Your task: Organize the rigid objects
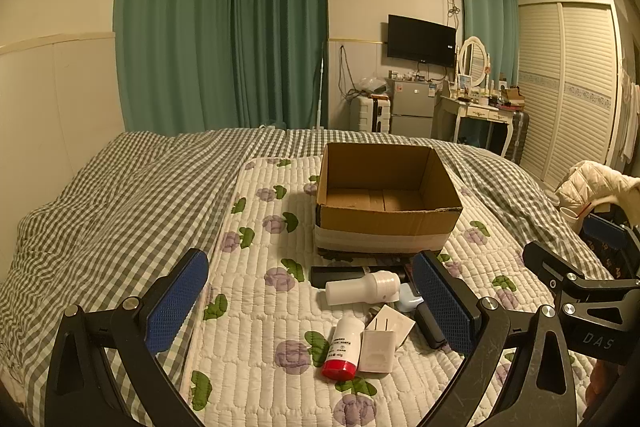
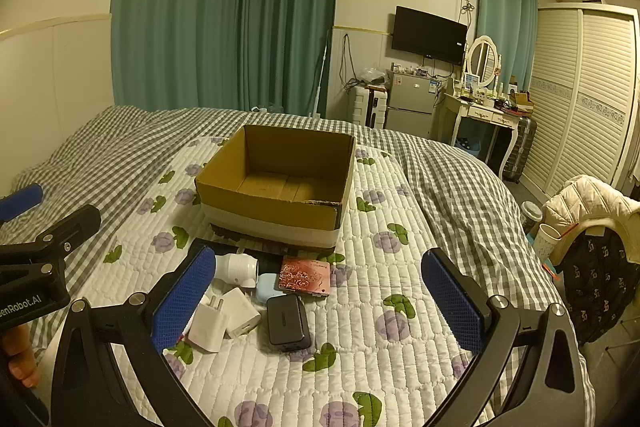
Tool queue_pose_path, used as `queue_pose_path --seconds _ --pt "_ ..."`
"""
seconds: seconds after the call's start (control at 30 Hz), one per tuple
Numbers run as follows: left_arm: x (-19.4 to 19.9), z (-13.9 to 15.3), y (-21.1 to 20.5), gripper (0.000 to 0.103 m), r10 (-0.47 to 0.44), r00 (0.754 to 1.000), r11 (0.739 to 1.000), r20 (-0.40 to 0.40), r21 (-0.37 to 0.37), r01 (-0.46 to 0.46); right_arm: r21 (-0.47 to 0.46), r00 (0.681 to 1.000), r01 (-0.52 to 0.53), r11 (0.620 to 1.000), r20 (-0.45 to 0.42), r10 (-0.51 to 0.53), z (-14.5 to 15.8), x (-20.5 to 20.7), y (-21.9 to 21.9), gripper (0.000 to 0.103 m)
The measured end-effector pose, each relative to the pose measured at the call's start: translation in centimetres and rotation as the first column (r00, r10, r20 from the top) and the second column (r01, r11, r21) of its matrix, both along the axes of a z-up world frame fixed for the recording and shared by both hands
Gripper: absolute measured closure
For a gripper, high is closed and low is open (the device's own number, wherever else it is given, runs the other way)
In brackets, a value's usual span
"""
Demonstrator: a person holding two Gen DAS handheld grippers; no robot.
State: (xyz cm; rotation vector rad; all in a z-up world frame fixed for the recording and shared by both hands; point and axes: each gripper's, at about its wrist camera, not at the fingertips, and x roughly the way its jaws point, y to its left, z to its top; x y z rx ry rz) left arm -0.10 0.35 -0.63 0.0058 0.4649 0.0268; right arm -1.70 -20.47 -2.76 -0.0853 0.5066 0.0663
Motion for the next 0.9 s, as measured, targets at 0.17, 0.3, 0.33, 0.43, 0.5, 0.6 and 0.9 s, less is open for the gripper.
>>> queue_pose_path --seconds 0.17,0.3,0.33,0.43,0.5,0.6,0.9 --pt "-0.02 -0.09 0.03 0.001 0.0 1.0 1.0 -0.001 -0.001 0.0 0.0 1.0 0.0 1.0 -0.002 0.0 -0.15 -0.04 0.04 0.0" --pt "-0.04 -0.16 0.04 0.001 -0.002 1.0 1.0 -0.003 -0.002 0.002 0.0 1.0 0.0 1.0 -0.005 0.0 -0.45 0.01 -0.05 0.0" --pt "-0.08 -0.2 0.04 0.001 -0.001 1.0 1.0 -0.003 -0.001 0.001 0.0 1.0 0.0 1.0 -0.006 0.0 -0.47 0.02 -0.04 0.0" --pt "-0.04 -0.16 0.04 0.001 -0.001 1.0 1.0 -0.003 -0.001 0.001 0.0 1.0 0.0 1.0 -0.007 0.0 -0.49 0.0 -0.08 0.0" --pt "-0.05 -0.17 0.03 0.001 0.0 1.0 1.0 -0.003 -0.002 0.0 0.0 1.0 0.0 1.0 -0.009 0.0 -0.47 0.04 -0.07 0.0" --pt "-0.03 -0.15 0.03 0.001 0.0 1.0 1.0 -0.002 -0.001 0.0 0.0 1.0 0.0 1.0 -0.009 0.0 -0.63 -0.1 -0.15 0.0" --pt "-0.06 -0.21 0.08 0.001 0.001 1.0 1.0 0.001 -0.001 -0.001 0.001 1.0 0.0 1.0 -0.01 0.0 -0.67 0.02 -0.05 0.0"
